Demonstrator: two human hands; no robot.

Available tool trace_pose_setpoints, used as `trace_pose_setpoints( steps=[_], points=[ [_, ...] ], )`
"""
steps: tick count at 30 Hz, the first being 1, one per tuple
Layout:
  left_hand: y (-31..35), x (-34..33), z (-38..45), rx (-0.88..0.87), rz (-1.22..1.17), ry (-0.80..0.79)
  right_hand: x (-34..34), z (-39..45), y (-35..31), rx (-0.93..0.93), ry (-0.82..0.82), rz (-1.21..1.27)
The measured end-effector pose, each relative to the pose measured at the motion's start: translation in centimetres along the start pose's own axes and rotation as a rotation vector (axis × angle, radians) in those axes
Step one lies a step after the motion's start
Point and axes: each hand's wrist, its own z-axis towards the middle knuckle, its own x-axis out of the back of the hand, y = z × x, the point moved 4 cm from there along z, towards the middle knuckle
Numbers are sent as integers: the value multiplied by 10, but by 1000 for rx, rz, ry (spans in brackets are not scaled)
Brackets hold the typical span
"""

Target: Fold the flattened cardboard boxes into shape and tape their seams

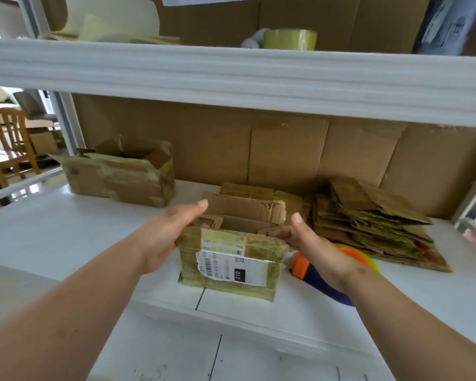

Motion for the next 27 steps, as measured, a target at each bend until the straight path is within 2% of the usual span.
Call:
trace_pose_setpoints(
  steps=[3,6,11,13,19,22,24,27],
  points=[
    [-3,8,-1,27,-6,-91,-1,-2,-3,12,-21,-23],
    [-6,15,4,47,-37,-6,-4,-3,-13,33,-11,-80],
    [-9,12,22,-56,253,134,-3,8,-8,96,261,-125],
    [-8,12,28,-110,399,146,-4,10,-4,110,311,-104],
    [-11,18,45,-112,443,-3,-7,18,-3,43,232,-23],
    [-9,17,46,-137,416,-71,-6,19,-10,64,246,-35],
    [-11,19,47,-176,419,-74,-7,16,-12,62,253,-44],
    [-20,25,49,-212,502,4,-9,17,-10,38,289,-154]
  ],
)
